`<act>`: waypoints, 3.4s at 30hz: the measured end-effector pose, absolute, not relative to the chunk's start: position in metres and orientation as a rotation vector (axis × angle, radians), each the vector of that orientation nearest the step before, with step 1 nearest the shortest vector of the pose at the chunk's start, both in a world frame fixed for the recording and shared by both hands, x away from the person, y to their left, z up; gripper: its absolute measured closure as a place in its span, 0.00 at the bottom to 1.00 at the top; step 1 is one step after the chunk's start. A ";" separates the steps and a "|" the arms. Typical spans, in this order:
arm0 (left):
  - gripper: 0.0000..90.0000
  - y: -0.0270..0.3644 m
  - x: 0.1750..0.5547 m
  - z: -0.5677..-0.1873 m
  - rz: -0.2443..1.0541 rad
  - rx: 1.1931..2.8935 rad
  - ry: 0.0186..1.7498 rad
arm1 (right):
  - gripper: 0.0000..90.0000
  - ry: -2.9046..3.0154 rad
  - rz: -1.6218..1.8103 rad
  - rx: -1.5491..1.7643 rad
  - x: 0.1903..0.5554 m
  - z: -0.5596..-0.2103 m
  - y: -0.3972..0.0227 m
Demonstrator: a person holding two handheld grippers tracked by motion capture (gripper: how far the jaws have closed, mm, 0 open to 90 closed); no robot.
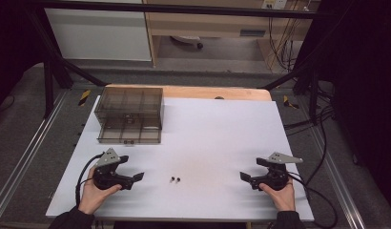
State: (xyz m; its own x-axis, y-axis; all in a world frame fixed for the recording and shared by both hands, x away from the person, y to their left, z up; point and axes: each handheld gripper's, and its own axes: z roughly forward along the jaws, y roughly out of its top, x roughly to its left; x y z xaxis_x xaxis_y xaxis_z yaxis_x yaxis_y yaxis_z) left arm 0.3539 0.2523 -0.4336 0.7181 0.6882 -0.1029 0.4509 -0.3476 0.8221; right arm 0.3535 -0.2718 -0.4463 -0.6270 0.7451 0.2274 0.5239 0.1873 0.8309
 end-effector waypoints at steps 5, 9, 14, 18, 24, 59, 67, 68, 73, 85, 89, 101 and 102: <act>0.07 0.240 0.353 -0.433 0.319 2.011 0.854 | 0.01 2.235 1.412 1.222 0.354 -0.446 -0.272; 0.07 0.232 0.352 -0.432 0.307 2.018 0.844 | 0.01 2.236 1.405 1.223 0.354 -0.446 -0.272; 0.07 0.224 0.350 -0.430 0.297 2.021 0.835 | 0.01 2.238 1.406 1.222 0.354 -0.446 -0.272; 0.07 0.218 0.350 -0.429 0.290 2.033 0.826 | 0.01 2.241 1.399 1.224 0.354 -0.447 -0.271; 0.08 0.204 0.352 -0.427 0.296 2.055 0.817 | 0.01 2.240 1.396 1.223 0.354 -0.447 -0.271; 0.61 0.146 0.349 -0.446 0.255 2.196 0.824 | 0.01 2.245 1.388 1.224 0.354 -0.447 -0.272; 0.74 0.140 0.347 -0.447 0.256 2.218 0.814 | 0.01 2.245 1.387 1.222 0.354 -0.447 -0.272; 0.77 0.140 0.346 -0.447 0.260 2.219 0.811 | 0.01 2.244 1.387 1.224 0.354 -0.447 -0.272; 0.83 0.139 0.347 -0.449 0.252 2.222 0.815 | 0.01 2.243 1.388 1.226 0.354 -0.447 -0.272; 0.91 0.140 0.348 -0.450 0.239 2.217 0.827 | 0.01 2.246 1.386 1.225 0.354 -0.447 -0.272; 0.91 0.140 0.348 -0.450 0.233 2.215 0.827 | 0.01 2.250 1.385 1.229 0.354 -0.447 -0.272; 0.92 0.149 0.348 -0.440 0.244 2.184 0.828 | 0.01 2.251 1.381 1.228 0.354 -0.447 -0.271; 0.92 0.149 0.348 -0.440 0.244 2.184 0.828 | 0.01 2.251 1.381 1.228 0.354 -0.447 -0.271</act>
